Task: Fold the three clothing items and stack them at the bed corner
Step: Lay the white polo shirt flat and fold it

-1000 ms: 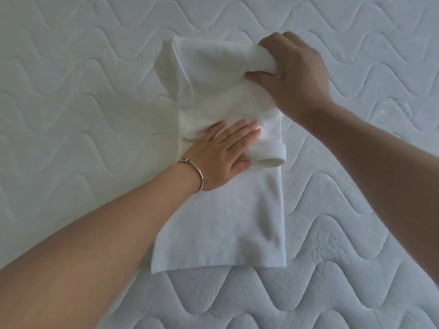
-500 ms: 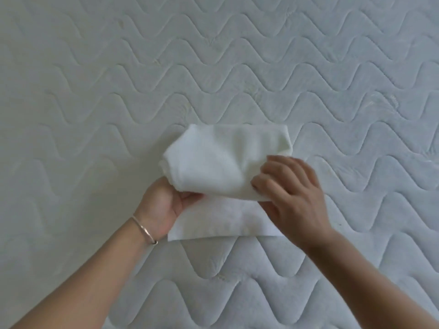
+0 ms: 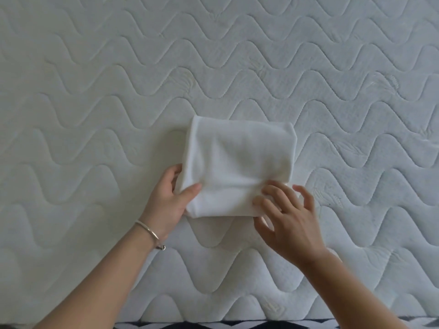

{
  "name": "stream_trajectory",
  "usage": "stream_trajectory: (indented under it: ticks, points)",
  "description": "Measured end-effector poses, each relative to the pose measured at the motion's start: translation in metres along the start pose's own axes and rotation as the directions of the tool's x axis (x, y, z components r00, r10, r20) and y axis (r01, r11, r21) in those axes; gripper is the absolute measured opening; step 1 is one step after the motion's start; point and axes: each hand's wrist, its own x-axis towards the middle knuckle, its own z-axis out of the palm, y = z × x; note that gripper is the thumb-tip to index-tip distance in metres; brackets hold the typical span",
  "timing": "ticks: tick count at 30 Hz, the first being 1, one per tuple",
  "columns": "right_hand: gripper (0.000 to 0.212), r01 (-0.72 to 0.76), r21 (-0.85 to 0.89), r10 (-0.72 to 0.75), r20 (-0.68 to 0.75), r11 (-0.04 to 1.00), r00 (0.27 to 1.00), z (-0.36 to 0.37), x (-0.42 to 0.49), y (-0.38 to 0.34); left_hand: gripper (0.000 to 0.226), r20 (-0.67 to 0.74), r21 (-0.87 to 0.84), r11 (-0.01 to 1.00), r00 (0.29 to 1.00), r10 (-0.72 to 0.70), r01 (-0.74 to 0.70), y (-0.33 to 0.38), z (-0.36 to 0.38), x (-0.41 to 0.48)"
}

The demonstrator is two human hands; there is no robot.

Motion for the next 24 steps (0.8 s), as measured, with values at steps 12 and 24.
stream_trajectory:
  ticks: [12, 24]
  points:
    - [0.073, -0.315, -0.035, 0.316, 0.187, 0.948, 0.930, -0.007, 0.086, -0.002, 0.060, 0.180, 0.867, 0.266, 0.764, 0.620, -0.420, 0.020, 0.027, 0.008]
    - [0.073, -0.321, 0.046, 0.297, 0.275, 0.946, 0.914, 0.026, 0.087, 0.011, 0.068, 0.317, 0.940, -0.011, 0.864, 0.390, -0.340, -0.015, 0.046, 0.057]
